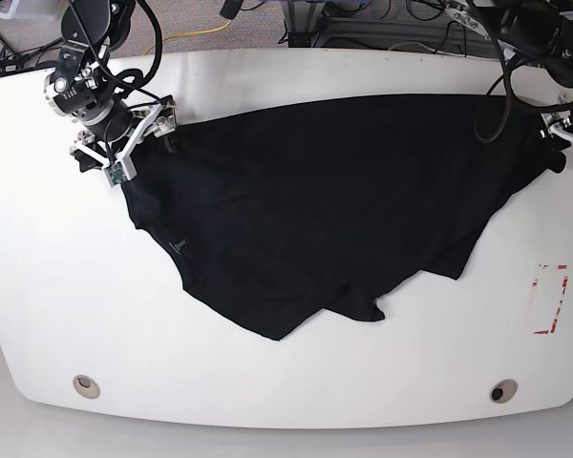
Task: Fold the T-shirt properly
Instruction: 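Release the shirt with the left gripper and regrasp its corner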
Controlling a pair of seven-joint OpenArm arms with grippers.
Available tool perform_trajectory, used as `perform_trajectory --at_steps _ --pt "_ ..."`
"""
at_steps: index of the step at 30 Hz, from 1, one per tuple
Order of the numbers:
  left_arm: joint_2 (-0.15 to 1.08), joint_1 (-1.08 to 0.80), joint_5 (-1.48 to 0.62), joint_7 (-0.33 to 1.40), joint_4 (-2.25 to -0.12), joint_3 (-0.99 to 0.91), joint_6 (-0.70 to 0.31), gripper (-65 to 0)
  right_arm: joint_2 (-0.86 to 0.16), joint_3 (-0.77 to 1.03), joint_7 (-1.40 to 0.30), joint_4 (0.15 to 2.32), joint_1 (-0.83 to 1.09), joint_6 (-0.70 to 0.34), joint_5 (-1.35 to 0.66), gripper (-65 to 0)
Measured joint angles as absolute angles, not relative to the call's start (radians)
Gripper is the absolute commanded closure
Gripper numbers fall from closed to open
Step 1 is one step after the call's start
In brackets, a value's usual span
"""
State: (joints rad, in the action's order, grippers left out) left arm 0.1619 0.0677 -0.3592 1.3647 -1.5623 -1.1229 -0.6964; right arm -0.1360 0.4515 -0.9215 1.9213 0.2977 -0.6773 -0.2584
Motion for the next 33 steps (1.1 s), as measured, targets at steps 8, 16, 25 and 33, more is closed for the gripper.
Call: perform_trajectory --at_steps 8,16,25,33 --pt "0.165 0.092 -0.360 1.369 -1.562 -1.071 -0.597 -37.8 -0.135 0.451 -0.921 1.921 0.298 -0.677 -0.258 -58.5" --pt "0.159 0.104 -0.370 1.358 -1.559 -1.052 -0.426 -37.8 -0.133 0.450 -0.921 1.921 0.297 -0.677 -0.259 -58.5" --pt "0.163 0.128 -0.364 1.358 -1.556 -0.982 -0.237 -37.8 -0.133 0.450 -0.921 1.921 0.295 -0.677 -0.265 -58.5" --pt "0.212 0.118 -0.366 1.359 -1.528 -0.954 -0.131 -37.8 -0.131 0.424 -0.921 1.921 0.295 -0.677 -0.266 -58.5"
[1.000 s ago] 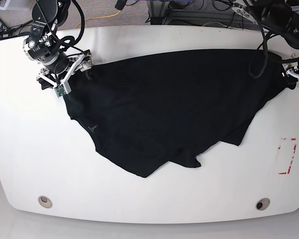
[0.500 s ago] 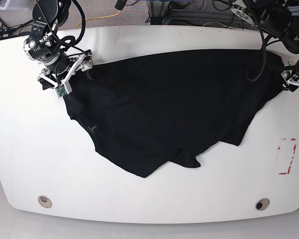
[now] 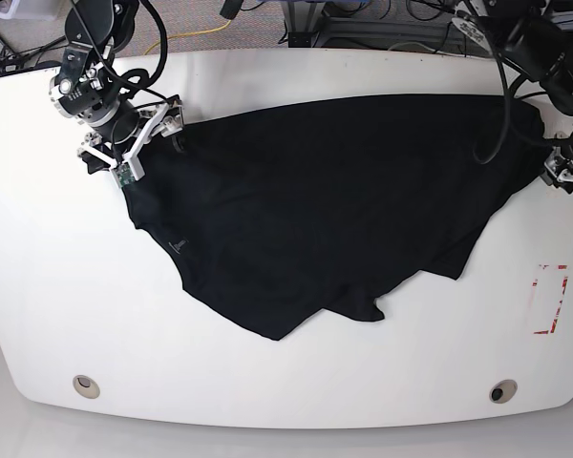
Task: Fold the T-shirt properly
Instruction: 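Release the shirt with the left gripper and regrasp its corner, then release with the right gripper and grasp the shirt's hem corner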
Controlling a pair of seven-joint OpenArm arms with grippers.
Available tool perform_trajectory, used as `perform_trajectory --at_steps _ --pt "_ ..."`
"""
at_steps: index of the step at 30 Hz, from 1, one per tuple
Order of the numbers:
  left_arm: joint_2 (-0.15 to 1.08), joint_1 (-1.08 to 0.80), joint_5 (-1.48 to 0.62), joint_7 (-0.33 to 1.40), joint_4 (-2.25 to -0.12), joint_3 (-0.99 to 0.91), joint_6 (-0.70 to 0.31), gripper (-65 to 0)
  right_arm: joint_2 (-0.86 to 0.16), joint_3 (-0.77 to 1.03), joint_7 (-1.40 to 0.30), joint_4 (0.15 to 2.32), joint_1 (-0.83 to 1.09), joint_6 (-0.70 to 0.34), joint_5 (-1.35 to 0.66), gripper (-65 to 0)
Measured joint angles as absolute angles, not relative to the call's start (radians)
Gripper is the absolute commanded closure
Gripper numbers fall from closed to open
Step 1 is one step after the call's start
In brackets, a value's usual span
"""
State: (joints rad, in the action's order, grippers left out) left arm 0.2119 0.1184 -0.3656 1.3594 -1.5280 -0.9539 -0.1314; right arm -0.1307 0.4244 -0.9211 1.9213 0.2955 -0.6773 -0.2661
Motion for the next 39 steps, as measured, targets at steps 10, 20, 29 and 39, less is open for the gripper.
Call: perform_trajectory --at_steps 10,20,29,39 --pt "0.303 0.091 -0.373 1.357 -1.408 -0.833 -0.059 -37.8 -0.130 0.425 -0.921 1.921 0.292 -0.677 -0.266 -58.5" --pt "0.364 0.045 -0.379 1.308 -1.319 -0.792 -0.067 -37.6 -0.131 0.426 -0.924 1.861 0.217 -0.672 -0.260 -58.3" --pt "0.369 0.016 -0.379 1.294 -1.326 -0.791 -0.250 -37.4 -0.131 0.430 -0.924 1.834 0.141 -0.670 -0.260 -58.3" --pt "0.369 0.004 -0.383 1.293 -1.326 -0.791 -0.303 -37.2 -0.139 0.430 -0.926 1.617 -0.084 -0.669 -0.256 -58.3"
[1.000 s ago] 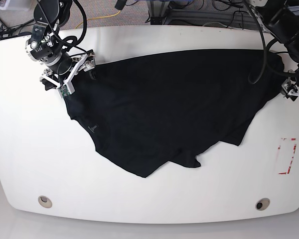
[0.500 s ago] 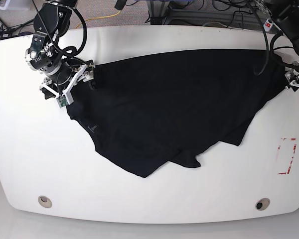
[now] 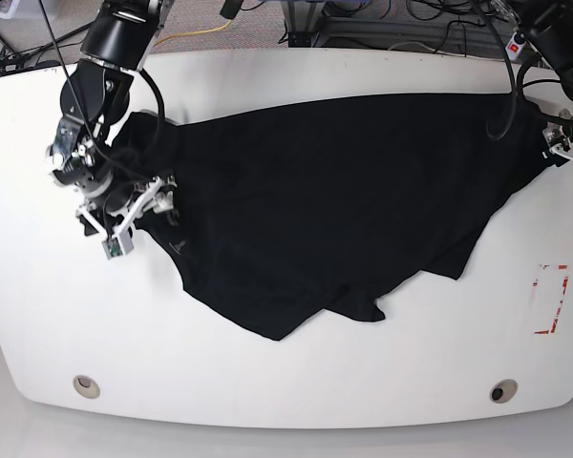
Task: Fold the T-shirt properly
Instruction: 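Release with the right gripper and grasp the shirt's hem corner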
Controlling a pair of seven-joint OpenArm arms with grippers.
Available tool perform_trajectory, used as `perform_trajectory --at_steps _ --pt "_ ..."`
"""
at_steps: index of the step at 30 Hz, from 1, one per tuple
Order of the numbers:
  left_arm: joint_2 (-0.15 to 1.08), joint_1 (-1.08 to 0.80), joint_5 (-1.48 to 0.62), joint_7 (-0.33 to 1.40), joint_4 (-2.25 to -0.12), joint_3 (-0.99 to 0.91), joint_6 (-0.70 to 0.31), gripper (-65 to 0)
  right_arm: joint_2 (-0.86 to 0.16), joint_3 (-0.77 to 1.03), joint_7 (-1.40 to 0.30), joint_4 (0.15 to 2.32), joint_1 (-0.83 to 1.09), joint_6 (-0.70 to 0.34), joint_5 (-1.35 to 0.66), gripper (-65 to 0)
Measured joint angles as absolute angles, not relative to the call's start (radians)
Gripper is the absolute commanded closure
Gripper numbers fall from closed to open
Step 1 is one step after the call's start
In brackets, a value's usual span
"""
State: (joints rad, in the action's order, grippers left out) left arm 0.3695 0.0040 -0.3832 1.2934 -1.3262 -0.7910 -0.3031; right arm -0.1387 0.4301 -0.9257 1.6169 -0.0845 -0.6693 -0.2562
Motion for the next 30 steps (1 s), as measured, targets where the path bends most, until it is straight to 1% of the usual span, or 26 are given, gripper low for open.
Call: perform_trajectory --at_steps 2,4,12,14,19,27,30 --pt "0.369 0.003 -0.376 1.293 -1.326 -0.794 -0.343 -37.2 -0.138 0.428 -0.926 1.544 -0.148 -0.662 -0.251 -58.3" --pt "0.369 0.004 -0.374 1.294 -1.326 -0.794 -0.361 -37.2 -0.141 0.427 -0.924 1.471 -0.212 -0.663 -0.252 -58.3" --pt "0.369 0.010 -0.374 1.294 -1.326 -0.797 -0.368 -37.2 -0.176 0.425 -0.899 1.039 -0.481 -0.659 -0.244 -58.3" --pt "0.369 0.011 -0.376 1.294 -1.326 -0.797 -0.368 -37.2 -0.184 0.412 -0.863 0.948 -0.529 -0.660 -0.249 -58.3" --pt "0.369 0.010 -0.378 1.295 -1.332 -0.798 -0.368 -37.2 -0.216 0.287 -0.734 0.734 -0.631 -0.660 -0.248 -58.3" --pt "0.366 0.005 -0.382 1.300 -1.495 -0.797 -0.368 -37.2 -0.231 0.154 -0.522 0.519 -0.667 -0.653 -0.247 -58.3" --pt "0.366 0.005 -0.382 1.301 -1.526 -0.797 -0.368 -37.2 -0.233 0.120 -0.457 0.485 -0.674 -0.624 -0.261 -58.3"
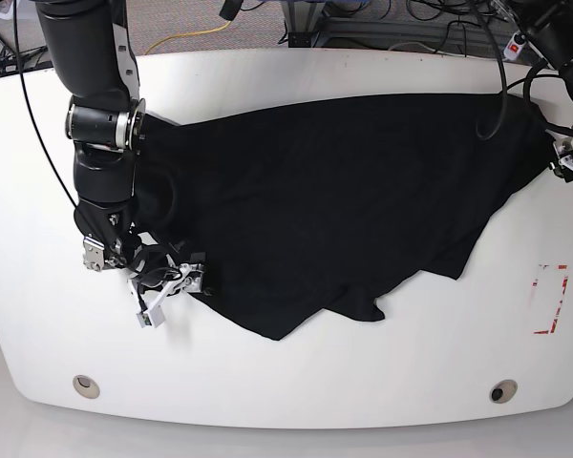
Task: Fold the T-shirt properly
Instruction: 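Release with the right gripper and grasp the shirt's hem corner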
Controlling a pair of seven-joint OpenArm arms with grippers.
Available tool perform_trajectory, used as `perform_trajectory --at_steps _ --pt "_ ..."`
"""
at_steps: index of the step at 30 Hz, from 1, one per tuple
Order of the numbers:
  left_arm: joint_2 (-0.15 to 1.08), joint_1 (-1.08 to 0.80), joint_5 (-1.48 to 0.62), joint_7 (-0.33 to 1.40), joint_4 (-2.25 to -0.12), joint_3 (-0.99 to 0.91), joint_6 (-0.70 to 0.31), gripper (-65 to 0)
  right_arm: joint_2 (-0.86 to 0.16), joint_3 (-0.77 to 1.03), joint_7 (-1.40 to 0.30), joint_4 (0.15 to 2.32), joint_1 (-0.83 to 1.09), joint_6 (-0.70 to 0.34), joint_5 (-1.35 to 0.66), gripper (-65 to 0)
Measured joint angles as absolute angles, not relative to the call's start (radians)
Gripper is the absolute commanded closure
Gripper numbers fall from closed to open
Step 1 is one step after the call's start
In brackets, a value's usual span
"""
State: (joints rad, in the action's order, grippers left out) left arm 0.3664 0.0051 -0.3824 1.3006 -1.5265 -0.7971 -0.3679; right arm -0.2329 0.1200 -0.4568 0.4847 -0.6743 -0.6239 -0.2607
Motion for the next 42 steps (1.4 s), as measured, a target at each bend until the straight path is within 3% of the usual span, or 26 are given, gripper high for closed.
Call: perform_trajectory --at_steps 8,11,19,22,34,42 --pt "0.366 0.002 -0.377 1.301 -1.572 -0.799 -0.368 -37.2 -0.209 0.039 -0.418 0.476 -0.681 -0.601 -0.266 -57.4" --pt "0.366 0.003 -0.380 1.301 -1.581 -0.799 -0.372 -37.2 -0.178 0.037 -0.414 0.476 -0.681 -0.602 -0.262 -47.7" --pt "0.360 0.005 -0.380 1.299 -1.581 -0.845 -0.476 -37.2 -0.156 0.032 -0.421 0.476 -0.679 -0.536 -0.258 -10.0" --pt "0.361 0.002 -0.370 1.292 -1.580 -0.872 -0.498 -37.4 -0.164 0.032 -0.422 0.476 -0.677 -0.534 -0.257 0.0" --pt "0.297 0.006 -0.371 1.279 -1.580 -0.833 -0.618 -37.5 -0.207 0.034 -0.422 0.476 -0.676 -0.539 -0.259 0.0" --pt "0.248 0.019 -0.378 1.156 -1.577 -0.679 -0.487 -37.6 -0.231 0.035 -0.422 0.476 -0.671 -0.569 -0.262 0.0"
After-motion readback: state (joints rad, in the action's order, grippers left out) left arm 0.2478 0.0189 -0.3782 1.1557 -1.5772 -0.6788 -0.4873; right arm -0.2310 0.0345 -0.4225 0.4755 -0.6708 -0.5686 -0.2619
